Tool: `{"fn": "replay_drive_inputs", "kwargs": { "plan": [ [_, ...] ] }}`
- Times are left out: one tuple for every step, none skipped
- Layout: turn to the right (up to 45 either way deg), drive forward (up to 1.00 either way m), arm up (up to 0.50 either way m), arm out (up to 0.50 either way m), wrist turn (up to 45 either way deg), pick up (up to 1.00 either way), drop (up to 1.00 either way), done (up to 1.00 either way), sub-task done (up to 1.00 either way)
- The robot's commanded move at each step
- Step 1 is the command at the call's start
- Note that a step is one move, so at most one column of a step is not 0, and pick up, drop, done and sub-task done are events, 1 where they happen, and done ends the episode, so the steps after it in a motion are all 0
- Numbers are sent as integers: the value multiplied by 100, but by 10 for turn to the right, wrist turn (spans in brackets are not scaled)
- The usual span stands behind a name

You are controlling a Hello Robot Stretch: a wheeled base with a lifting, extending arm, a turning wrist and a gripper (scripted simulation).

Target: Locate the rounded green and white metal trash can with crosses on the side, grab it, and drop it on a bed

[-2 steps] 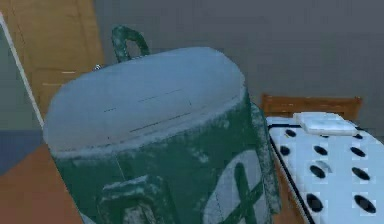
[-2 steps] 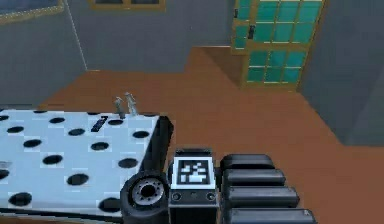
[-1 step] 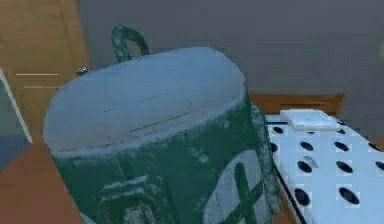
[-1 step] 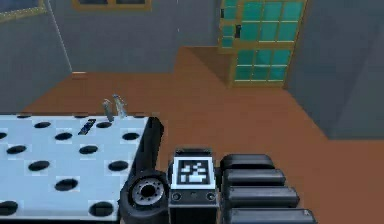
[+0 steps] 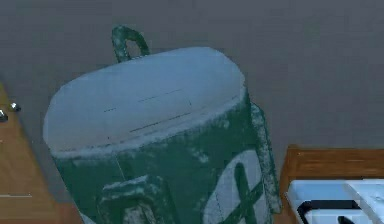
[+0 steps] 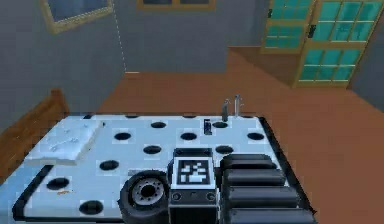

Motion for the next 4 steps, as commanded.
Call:
{"fn": "replay_drive_inputs", "kwargs": {
  "plan": [
    [0,25,0,0,0,0,0,0,0],
    [-450,0,0,0,0,0,0,0,0],
    [-450,0,0,0,0,0,0,0,0],
    [-60,0,0,0,0,0,0,0,0]
  ]
}}
